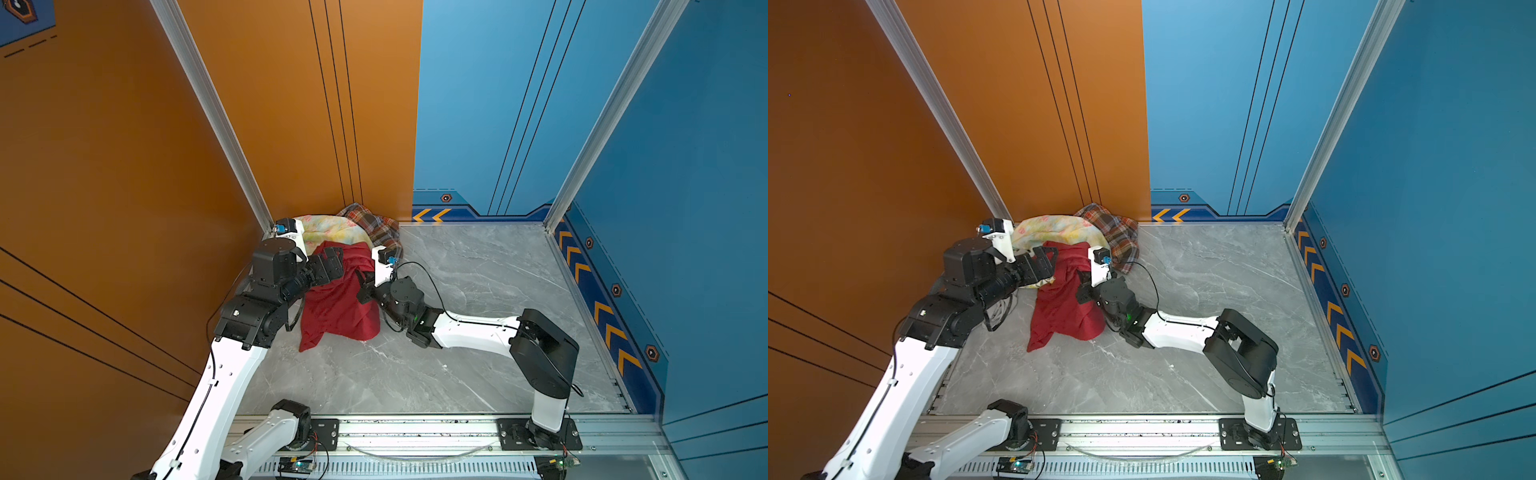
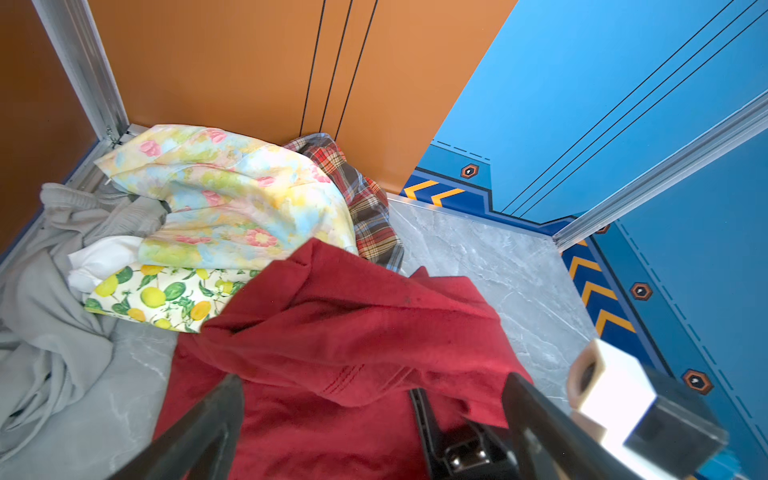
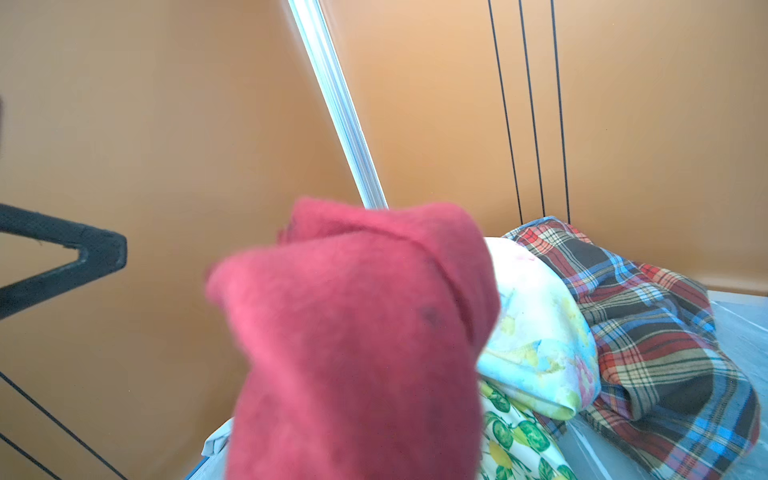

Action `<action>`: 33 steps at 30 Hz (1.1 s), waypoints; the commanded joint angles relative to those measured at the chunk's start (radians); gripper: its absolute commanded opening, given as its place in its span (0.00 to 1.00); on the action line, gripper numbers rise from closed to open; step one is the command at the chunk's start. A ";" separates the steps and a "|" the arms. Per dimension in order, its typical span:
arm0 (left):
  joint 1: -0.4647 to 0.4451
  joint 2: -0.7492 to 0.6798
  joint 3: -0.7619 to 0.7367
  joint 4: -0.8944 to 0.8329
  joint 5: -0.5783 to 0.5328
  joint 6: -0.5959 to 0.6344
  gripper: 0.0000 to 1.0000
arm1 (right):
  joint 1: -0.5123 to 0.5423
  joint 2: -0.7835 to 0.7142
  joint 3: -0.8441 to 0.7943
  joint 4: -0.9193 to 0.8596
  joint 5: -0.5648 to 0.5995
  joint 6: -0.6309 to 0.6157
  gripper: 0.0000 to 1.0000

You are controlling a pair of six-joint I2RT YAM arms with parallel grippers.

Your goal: Pick out a specific cloth from the pile

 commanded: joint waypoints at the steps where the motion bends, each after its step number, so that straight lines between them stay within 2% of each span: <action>1: 0.016 -0.002 -0.022 -0.017 -0.024 0.047 0.98 | -0.012 -0.065 0.045 -0.042 0.038 0.052 0.00; 14: 0.024 0.111 0.006 -0.015 -0.106 0.200 0.98 | -0.041 -0.211 0.093 -0.272 0.060 0.065 0.00; 23: 0.019 0.122 -0.079 0.121 0.037 0.278 0.98 | -0.091 -0.307 0.094 -0.385 0.048 0.053 0.00; 33: -0.014 0.152 -0.161 0.207 0.110 0.324 0.98 | -0.172 -0.443 0.102 -0.514 0.020 0.035 0.00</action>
